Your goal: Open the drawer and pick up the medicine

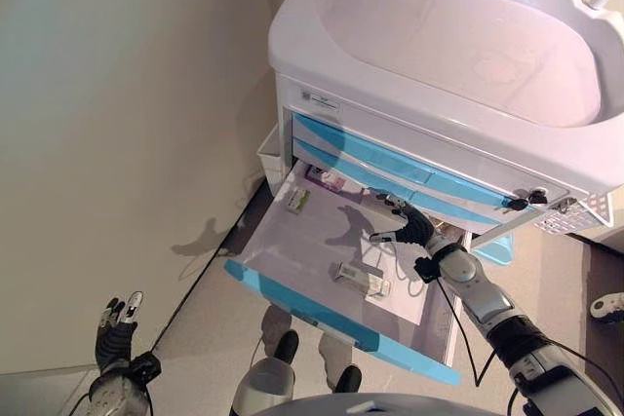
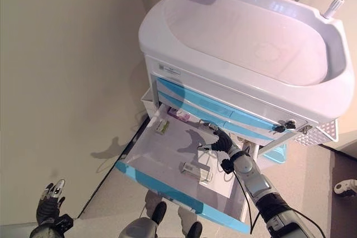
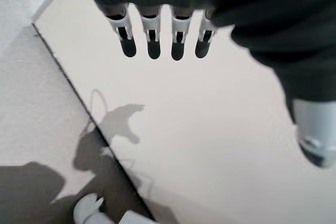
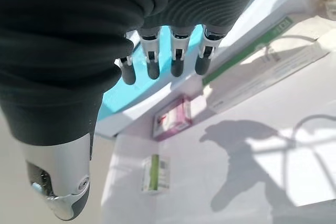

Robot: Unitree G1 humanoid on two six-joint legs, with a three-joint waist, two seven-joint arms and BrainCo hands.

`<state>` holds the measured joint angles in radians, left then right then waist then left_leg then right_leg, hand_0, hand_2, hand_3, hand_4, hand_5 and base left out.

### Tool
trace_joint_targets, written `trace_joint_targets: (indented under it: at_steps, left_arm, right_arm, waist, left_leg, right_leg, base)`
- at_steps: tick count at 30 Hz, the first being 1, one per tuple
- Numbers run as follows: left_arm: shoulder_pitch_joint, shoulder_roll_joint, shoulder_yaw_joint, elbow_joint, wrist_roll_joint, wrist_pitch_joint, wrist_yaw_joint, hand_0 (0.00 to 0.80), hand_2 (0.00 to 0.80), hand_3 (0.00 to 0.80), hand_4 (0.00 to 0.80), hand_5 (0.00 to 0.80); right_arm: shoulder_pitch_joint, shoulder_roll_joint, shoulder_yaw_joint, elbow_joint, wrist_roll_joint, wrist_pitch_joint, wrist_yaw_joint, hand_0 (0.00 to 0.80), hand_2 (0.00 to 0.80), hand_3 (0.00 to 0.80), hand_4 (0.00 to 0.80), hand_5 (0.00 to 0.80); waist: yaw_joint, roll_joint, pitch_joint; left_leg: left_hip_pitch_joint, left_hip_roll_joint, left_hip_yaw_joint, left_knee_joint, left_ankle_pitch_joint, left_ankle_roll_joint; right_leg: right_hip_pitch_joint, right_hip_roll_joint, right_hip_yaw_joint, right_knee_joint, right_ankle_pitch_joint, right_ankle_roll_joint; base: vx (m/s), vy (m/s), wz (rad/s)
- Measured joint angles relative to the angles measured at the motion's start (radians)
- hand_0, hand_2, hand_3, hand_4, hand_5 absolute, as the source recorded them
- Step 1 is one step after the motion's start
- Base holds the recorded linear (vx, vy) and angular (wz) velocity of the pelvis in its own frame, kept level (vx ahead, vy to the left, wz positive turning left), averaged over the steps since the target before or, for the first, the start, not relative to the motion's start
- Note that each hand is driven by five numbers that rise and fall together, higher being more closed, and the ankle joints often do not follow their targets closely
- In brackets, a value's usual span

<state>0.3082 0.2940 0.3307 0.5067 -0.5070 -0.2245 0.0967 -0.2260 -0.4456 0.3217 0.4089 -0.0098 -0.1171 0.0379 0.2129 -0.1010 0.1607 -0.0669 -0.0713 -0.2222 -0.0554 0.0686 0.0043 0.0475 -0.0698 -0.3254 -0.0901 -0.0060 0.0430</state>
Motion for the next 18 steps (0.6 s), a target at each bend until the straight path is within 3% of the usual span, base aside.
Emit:
trace_joint_targets:
  at_steps: [5,10,14,18]
  left_arm:
    - [-0.013,0.062,-0.004,0.189,0.096,0.016,0.032,0.0,0.0,0.0,0.0,0.0]
    - [-0.043,0.121,-0.091,0.31,0.296,0.043,0.067,0.0,0.0,0.0,0.0,0.0]
    - [-0.079,0.115,-0.162,0.394,0.407,0.064,0.076,0.0,0.0,0.0,0.0,0.0]
    - [-0.096,0.112,-0.215,0.51,0.461,0.082,0.081,0.0,0.0,0.0,0.0,0.0]
  right_arm:
    - [0.003,-0.001,-0.005,-0.001,0.001,0.004,0.0,0.0,0.0,0.0,0.0,0.0]
    - [0.018,0.0,-0.005,-0.016,0.002,0.005,0.001,0.0,0.0,0.0,0.0,0.0]
    - [0.029,0.001,0.003,-0.025,0.003,0.004,0.002,0.0,0.0,0.0,0.0,0.0]
    - [0.034,-0.003,0.035,-0.09,0.004,0.001,0.018,0.0,0.0,0.0,0.0,0.0]
  waist:
    - [-0.004,0.007,0.004]
    - [-0.007,0.014,0.007]
    - [-0.021,0.017,0.006]
    - [-0.05,0.015,0.004]
  left_leg:
    - [0.0,-0.001,0.001,0.0,-0.001,-0.001]
    - [-0.002,-0.001,0.002,0.0,-0.003,-0.004]
    - [-0.012,0.001,0.015,0.0,-0.001,-0.001]
    - [0.006,0.01,0.071,-0.01,-0.001,0.0]
  right_leg:
    - [-0.001,-0.001,-0.001,0.0,-0.001,0.001]
    - [-0.004,-0.003,0.001,0.001,-0.001,0.0]
    - [-0.026,-0.002,0.013,0.005,0.001,0.0]
    - [-0.031,-0.001,0.055,0.015,0.004,-0.001]
  base:
    - [-0.003,-0.001,0.01]
    - [0.0,0.0,0.0]
    - [-0.014,0.023,-0.1]
    - [-0.016,0.03,-0.34]
